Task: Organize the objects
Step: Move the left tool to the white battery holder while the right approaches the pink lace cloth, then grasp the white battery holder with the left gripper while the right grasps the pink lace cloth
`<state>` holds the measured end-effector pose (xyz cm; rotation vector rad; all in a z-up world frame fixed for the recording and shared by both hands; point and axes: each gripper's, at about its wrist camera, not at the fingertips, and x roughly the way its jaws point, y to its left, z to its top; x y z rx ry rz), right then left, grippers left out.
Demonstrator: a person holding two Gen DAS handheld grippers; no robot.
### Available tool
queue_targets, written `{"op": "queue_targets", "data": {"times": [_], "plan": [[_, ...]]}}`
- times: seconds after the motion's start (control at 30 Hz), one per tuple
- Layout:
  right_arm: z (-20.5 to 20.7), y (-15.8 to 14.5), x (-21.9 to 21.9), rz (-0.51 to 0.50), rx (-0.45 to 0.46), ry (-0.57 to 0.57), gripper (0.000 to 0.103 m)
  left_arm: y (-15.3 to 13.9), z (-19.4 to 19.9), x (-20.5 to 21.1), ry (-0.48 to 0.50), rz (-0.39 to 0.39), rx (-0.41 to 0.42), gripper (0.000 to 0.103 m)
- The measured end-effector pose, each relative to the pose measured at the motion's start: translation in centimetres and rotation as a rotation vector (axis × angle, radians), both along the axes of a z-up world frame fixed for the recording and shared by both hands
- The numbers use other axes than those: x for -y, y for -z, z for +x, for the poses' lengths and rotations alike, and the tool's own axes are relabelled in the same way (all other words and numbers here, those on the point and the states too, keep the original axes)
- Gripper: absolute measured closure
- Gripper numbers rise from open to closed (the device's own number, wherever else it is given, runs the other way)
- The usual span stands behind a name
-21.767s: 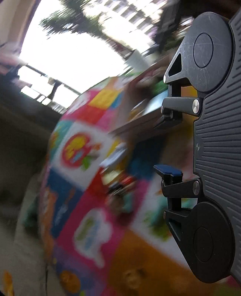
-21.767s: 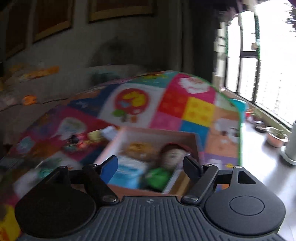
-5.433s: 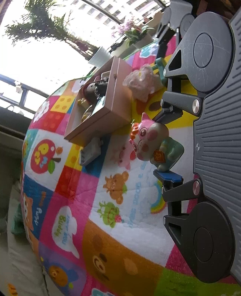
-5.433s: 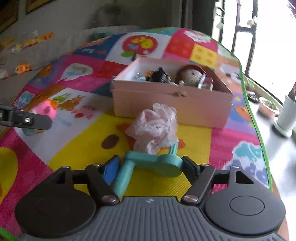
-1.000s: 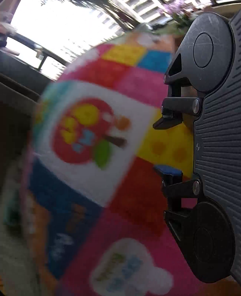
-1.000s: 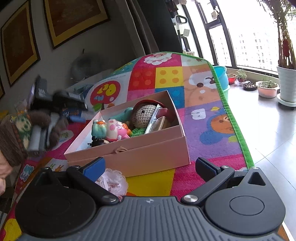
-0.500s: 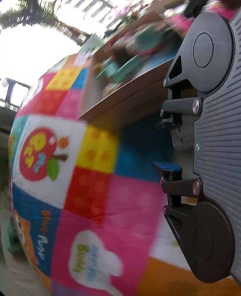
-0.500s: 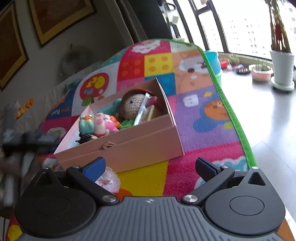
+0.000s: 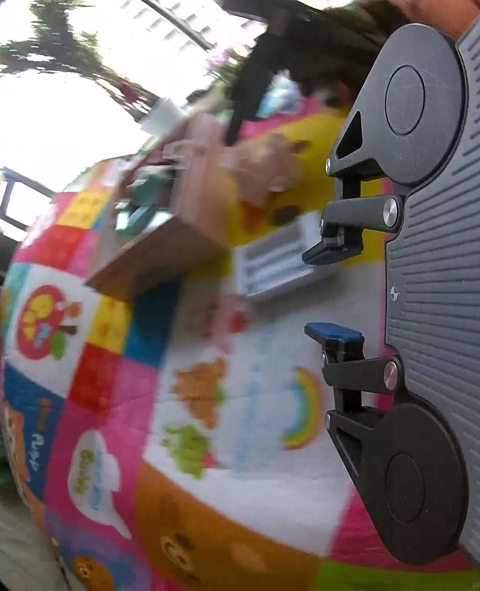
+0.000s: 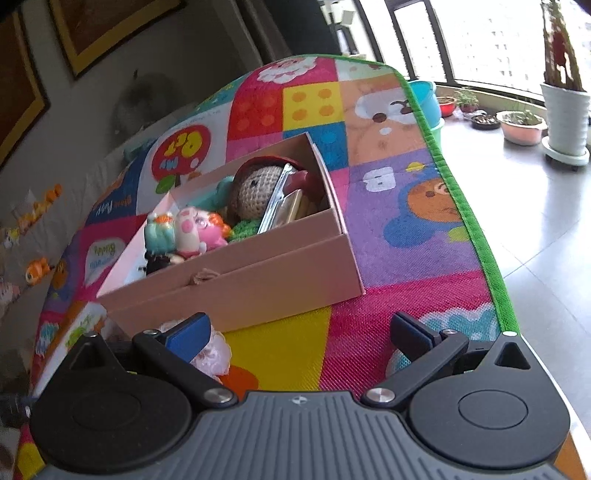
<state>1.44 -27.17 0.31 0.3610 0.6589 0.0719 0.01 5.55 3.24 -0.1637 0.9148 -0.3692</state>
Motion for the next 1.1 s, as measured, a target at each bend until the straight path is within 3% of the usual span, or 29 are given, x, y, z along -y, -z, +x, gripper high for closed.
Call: {"op": "queue_targets", "data": {"times": [0.07,0.13,0.2,0.3,0.5,0.57,0.63,0.73,0.97,1.03,1.07,1.1], "plan": [[0.0,0.0,-0.1,-0.019,-0.008,-0.019,0.000,0.0,-1.0,0.8,0.021,0.039,0.007,0.064],[0.0,0.0,-0.1,-0.022,-0.009,-0.023,0.000,0.2,-1.5,1.7,0.043,0.069,0.016,0.056],[0.0,0.0,-0.2,-0.024,-0.008,-0.023,0.000,0.1,-1.6,2.6,0.060,0.103,0.027,0.044],[0.0,0.0,-0.2,-0.021,-0.006,-0.021,0.000,0.3,-1.5,3.3,0.073,0.096,0.017,0.025],[-0.1,0.0,0.0,-0.008,0.001,-0.019,0.000,0.7,-1.4,5.0,0.084,0.114,0.011,0.007],[-0.1,0.0,0.0,-0.008,0.001,-0.019,0.000,0.6,-1.2,5.1,0.070,0.106,0.003,0.007],[-0.1,0.0,0.0,-0.008,0.001,-0.019,0.000,0.4,-0.7,4.8,0.049,0.046,-0.016,0.009],[-0.1,0.0,0.0,-0.010,0.000,-0.020,0.000,-0.2,0.4,4.7,0.004,-0.035,-0.019,0.022],[0.0,-0.1,-0.1,-0.029,-0.005,-0.022,0.000,0.6,2.9,6.9,-0.032,0.083,0.027,0.022],[0.0,-0.1,-0.1,-0.021,-0.003,-0.021,0.000,0.7,3.0,7.2,-0.028,0.103,0.065,0.032],[0.0,-0.1,-0.1,-0.016,-0.002,-0.020,0.000,0.7,2.9,7.2,-0.026,0.120,0.083,0.046],[-0.1,-0.1,0.0,-0.013,-0.001,-0.021,0.000,0.8,2.8,7.1,-0.019,0.128,0.096,0.049]]}}
